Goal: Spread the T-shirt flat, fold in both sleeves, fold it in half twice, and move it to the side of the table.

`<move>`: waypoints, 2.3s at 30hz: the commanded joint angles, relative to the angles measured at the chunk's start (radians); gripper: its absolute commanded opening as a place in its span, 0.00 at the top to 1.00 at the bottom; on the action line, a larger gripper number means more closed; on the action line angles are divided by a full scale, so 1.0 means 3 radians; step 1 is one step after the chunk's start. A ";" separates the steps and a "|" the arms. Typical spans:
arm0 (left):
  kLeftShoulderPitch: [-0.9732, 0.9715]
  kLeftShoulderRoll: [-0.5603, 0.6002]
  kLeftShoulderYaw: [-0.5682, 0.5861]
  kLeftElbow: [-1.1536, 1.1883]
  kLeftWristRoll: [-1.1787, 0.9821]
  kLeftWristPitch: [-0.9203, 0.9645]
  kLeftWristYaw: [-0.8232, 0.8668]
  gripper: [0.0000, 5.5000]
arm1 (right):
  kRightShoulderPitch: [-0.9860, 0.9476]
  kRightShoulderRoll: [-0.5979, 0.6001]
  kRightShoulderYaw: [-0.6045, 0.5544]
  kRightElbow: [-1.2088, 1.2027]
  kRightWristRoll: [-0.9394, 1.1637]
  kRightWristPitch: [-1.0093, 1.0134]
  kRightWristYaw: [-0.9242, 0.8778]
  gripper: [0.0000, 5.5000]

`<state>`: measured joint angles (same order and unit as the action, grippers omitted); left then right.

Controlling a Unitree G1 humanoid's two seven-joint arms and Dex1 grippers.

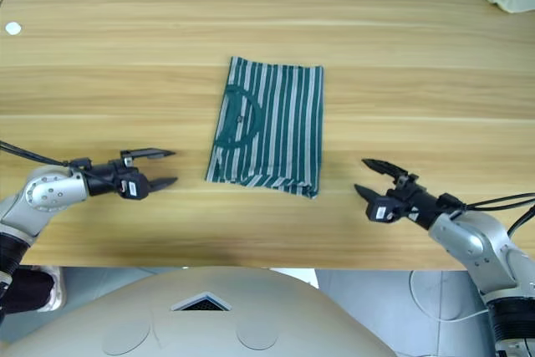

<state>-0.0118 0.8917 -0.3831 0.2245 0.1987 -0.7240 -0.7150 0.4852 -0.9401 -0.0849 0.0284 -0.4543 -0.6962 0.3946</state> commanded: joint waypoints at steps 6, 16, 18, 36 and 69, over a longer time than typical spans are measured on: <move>-0.0629 -0.0688 -0.0713 0.0752 0.0496 -0.0288 -0.0320 0.44 | -0.0206 0.0094 0.0609 -0.0169 -0.0117 0.0004 0.0279 0.40; -0.0712 -0.0746 -0.0852 0.0960 0.0513 -0.0538 -0.0334 0.44 | -0.0445 0.0074 0.0866 -0.0034 -0.0068 -0.0074 0.0302 0.40; -0.0715 -0.0756 -0.0858 0.1002 0.0549 -0.0543 -0.0305 0.44 | -0.0529 0.0077 0.0942 0.0001 -0.0064 -0.0111 0.0328 0.40; -0.0811 -0.0895 -0.0969 0.1454 0.0582 -0.0721 -0.0209 0.93 | -0.0859 0.0128 0.1205 0.0227 -0.0065 -0.0104 0.0239 0.70; 0.0129 -0.0903 0.0102 0.0159 -0.0118 -0.0278 0.0760 0.99 | -0.0812 0.0325 0.0699 -0.0127 0.0864 -0.0097 0.0247 0.95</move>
<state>0.0648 0.6226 -0.4012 0.2837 0.1616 -0.8412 -0.5099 0.2866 -0.8525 0.1324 -0.0305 -0.1786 -0.7489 0.4616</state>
